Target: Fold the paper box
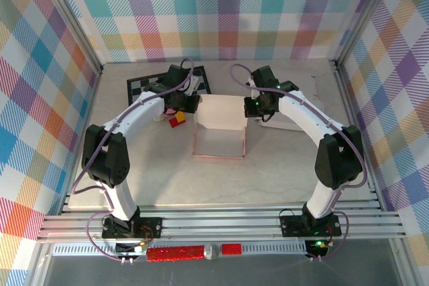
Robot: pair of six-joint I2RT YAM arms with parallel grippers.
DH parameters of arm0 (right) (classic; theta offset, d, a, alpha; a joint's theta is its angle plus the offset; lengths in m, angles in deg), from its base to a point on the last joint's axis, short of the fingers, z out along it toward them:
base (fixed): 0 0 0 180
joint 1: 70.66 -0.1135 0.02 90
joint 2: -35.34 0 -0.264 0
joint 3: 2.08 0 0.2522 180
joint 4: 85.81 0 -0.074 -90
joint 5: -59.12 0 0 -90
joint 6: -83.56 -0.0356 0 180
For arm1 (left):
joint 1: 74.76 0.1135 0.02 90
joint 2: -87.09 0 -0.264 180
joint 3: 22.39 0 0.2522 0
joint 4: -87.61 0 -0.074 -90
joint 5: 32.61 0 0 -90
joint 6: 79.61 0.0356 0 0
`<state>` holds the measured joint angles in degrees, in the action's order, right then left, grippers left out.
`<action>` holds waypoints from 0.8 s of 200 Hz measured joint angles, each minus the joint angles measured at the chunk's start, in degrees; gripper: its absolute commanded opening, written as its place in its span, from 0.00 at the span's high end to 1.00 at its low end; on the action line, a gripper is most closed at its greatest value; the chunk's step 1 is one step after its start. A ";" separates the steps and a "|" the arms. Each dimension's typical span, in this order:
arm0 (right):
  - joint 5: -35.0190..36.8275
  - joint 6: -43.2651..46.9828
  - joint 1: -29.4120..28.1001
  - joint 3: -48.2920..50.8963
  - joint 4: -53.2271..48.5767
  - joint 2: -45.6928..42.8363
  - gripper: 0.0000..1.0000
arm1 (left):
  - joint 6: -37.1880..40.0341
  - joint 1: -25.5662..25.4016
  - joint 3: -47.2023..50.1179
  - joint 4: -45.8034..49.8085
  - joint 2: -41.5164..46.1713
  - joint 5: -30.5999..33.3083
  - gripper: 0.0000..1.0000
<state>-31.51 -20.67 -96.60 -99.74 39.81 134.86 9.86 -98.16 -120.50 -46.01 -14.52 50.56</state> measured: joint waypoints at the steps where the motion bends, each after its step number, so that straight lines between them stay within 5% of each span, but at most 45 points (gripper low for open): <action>1: 0.00 -0.07 -0.02 0.02 0.07 0.00 1.00 | -0.13 0.00 0.11 -0.04 0.09 0.04 1.00; 160: 3.89 -14.93 -1.16 -5.14 1.38 4.37 1.00 | -15.02 -0.04 -0.61 -5.31 -1.14 0.68 1.00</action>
<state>-27.62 -35.60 -97.76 -104.87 41.18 139.23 -5.16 -98.20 -121.12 -51.32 -15.65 51.24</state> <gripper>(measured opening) 0.059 0.041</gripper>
